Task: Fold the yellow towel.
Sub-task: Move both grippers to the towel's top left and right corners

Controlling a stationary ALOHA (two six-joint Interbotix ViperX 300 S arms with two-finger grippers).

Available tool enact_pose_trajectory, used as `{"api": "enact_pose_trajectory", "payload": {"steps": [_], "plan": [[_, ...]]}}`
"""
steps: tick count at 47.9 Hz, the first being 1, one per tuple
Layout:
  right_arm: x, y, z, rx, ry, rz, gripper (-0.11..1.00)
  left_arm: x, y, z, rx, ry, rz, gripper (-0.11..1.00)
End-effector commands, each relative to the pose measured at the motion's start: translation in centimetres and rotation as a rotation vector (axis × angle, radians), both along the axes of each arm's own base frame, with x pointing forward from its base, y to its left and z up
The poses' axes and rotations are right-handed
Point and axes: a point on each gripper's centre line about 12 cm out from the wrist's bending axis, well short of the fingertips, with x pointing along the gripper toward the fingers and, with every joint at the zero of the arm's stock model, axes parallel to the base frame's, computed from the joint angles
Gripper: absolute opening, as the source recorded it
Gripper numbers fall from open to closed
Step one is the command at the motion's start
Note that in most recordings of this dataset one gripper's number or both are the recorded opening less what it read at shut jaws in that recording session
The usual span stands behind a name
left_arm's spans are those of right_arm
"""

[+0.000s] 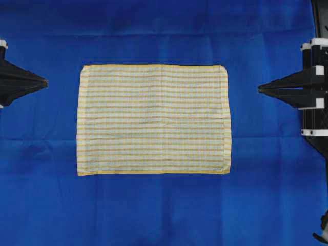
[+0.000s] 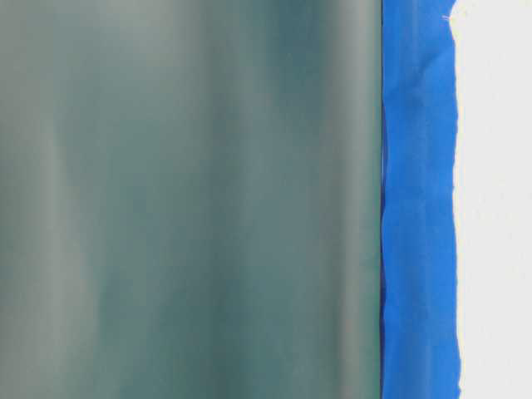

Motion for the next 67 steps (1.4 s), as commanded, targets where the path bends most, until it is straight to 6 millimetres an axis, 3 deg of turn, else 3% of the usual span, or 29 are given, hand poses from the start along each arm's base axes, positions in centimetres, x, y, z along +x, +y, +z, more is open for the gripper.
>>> {"api": "enact_pose_trajectory", "payload": {"steps": [1,11,30,33,42,45,51,67], "plan": [[0.3,-0.5,0.4,0.008,-0.006,-0.023,0.0,0.6,0.3,0.3,-0.021,0.005,0.015,0.0],[1.0,-2.7,-1.1,0.038,0.102,-0.131,0.0,1.2,2.0,-1.1,-0.019,0.076,0.1,0.0],[3.2,-8.2,-7.4,0.181,0.368,-0.363,0.01,3.4,6.6,-7.4,-0.072,0.338,0.284,0.02],[3.6,-8.8,-8.5,0.204,0.41,-0.384,0.14,3.6,7.3,-8.5,-0.087,0.381,0.309,0.11],[4.7,-10.1,-12.3,0.246,0.559,-0.425,0.71,4.4,8.5,-11.8,-0.112,0.497,0.341,0.68],[5.1,-10.4,-13.2,0.252,0.591,-0.431,0.82,4.6,8.5,-12.6,-0.112,0.513,0.342,0.81],[5.5,-11.3,-14.7,0.267,0.628,-0.458,0.74,4.9,8.9,-14.2,-0.117,0.531,0.352,0.77],[5.4,-12.6,-18.9,0.332,0.697,-0.536,0.75,5.2,10.9,-18.2,-0.145,0.598,0.417,0.75]]}}
